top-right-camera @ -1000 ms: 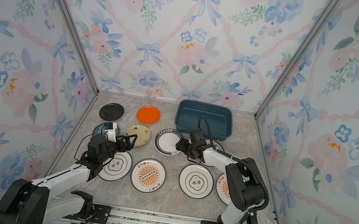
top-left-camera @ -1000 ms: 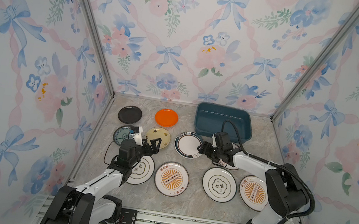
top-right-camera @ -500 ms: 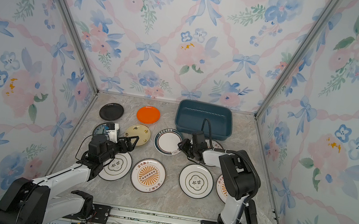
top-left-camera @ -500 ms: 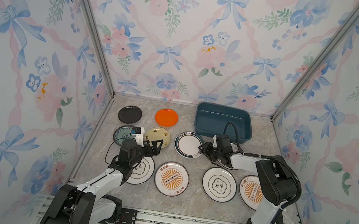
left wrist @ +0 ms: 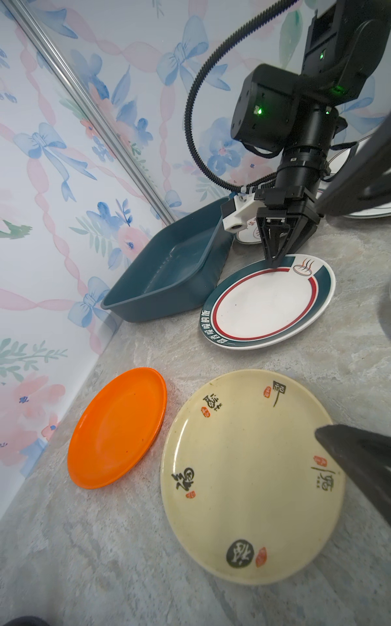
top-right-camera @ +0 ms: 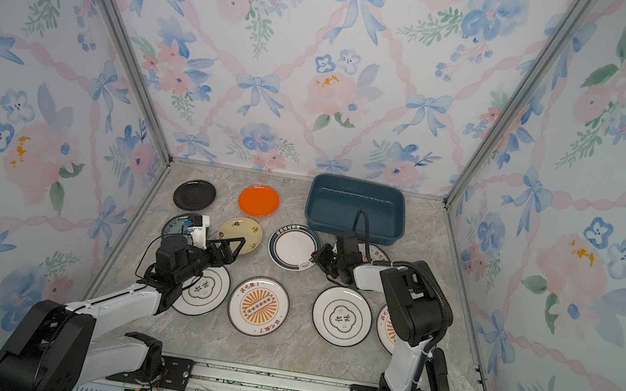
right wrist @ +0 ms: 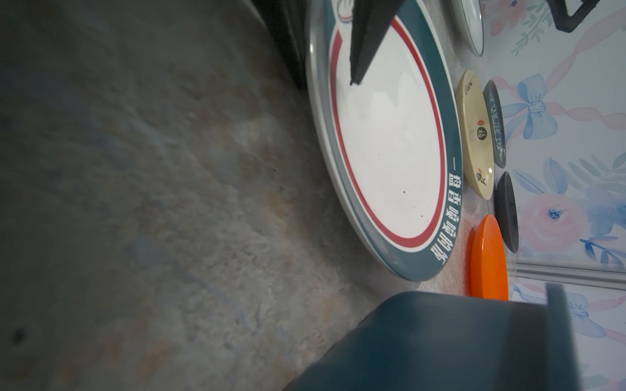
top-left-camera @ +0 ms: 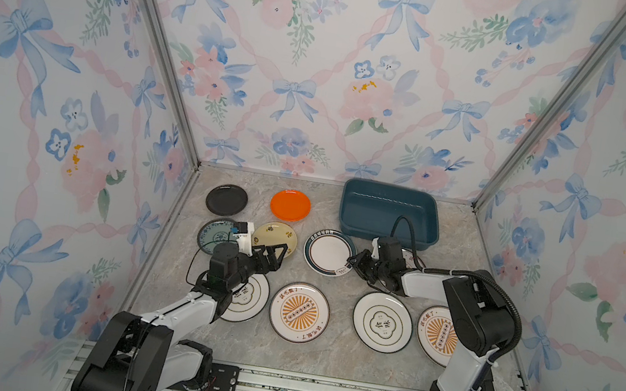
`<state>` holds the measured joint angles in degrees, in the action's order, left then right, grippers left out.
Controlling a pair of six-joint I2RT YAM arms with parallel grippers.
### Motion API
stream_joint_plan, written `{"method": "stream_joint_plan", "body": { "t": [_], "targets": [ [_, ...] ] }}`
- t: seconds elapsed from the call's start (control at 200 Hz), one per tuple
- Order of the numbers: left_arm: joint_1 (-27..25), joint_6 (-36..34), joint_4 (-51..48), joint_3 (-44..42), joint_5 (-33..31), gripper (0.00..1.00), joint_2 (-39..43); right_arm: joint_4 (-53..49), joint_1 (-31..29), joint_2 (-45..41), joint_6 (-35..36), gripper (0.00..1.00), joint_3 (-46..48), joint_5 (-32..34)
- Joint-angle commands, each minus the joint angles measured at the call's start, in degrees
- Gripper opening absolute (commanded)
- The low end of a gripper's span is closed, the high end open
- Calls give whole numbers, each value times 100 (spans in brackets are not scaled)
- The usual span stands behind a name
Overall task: Place the plates into the plastic bin on the countertop
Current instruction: 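Grasp the green-rimmed red-ringed plate edge with the right gripper and tilt it up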
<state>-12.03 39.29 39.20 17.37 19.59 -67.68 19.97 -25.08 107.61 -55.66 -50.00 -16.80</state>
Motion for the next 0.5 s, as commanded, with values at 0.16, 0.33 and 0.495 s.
{"method": "stream_joint_plan", "body": {
  "t": [0.16, 0.33, 0.495],
  "targets": [
    [-53, 201, 275, 20, 421, 94, -423, 185, 82, -31, -24, 9, 170, -135],
    [-106, 237, 378, 65, 571, 90, -520, 102, 95, -270, 28, 1, 265, -139],
    [-163, 224, 387, 117, 699, 84, -594, -46, 91, -690, 76, 0, 394, -180]
  ]
}}
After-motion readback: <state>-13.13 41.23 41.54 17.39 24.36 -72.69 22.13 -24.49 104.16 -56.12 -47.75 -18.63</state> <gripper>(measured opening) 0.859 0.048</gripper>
